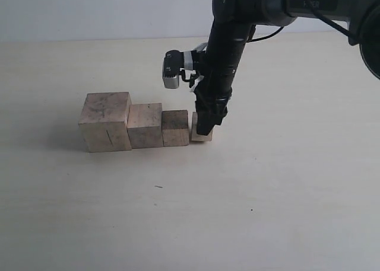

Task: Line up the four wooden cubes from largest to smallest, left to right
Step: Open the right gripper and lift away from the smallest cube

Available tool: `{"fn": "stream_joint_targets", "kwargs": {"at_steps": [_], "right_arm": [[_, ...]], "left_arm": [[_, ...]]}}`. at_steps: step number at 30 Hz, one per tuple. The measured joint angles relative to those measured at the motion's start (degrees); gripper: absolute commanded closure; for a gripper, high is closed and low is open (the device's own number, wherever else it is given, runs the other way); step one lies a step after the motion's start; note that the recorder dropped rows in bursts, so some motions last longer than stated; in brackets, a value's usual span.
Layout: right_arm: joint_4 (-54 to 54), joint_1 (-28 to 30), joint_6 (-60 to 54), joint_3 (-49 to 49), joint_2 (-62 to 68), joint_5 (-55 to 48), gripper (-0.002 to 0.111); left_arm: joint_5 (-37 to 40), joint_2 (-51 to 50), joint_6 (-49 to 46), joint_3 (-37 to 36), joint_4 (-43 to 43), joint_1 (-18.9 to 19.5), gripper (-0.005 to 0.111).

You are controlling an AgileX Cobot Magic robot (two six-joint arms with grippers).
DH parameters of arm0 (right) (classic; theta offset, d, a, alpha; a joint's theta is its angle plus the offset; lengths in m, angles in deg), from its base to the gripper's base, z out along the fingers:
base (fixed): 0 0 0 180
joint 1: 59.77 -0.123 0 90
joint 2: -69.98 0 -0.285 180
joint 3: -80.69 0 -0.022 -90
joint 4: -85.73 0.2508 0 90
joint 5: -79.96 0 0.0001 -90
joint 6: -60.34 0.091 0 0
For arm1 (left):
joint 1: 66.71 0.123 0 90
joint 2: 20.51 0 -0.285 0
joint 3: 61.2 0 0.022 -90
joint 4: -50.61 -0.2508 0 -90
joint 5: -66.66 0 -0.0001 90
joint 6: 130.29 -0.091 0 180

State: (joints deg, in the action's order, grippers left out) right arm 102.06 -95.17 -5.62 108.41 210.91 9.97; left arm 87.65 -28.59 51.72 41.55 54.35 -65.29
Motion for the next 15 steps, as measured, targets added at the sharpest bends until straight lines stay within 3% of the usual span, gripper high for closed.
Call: {"fn": "stream_joint_targets", "kwargs": {"at_steps": [2,6,15], "right_arm": [[0.0,0.0,0.7,0.0,0.0,0.0,0.063],[0.1,0.0,1.0,0.0,0.0,0.0,0.047],[0.4,0.0,1.6,0.0,-0.1,0.0,0.045]], "left_arm": [[0.0,0.0,0.0,0.0,0.0,0.0,0.107],[0.0,0.0,0.0,0.0,0.0,0.0,0.107],[0.0,0.0,0.0,0.0,0.0,0.0,0.107]]}}
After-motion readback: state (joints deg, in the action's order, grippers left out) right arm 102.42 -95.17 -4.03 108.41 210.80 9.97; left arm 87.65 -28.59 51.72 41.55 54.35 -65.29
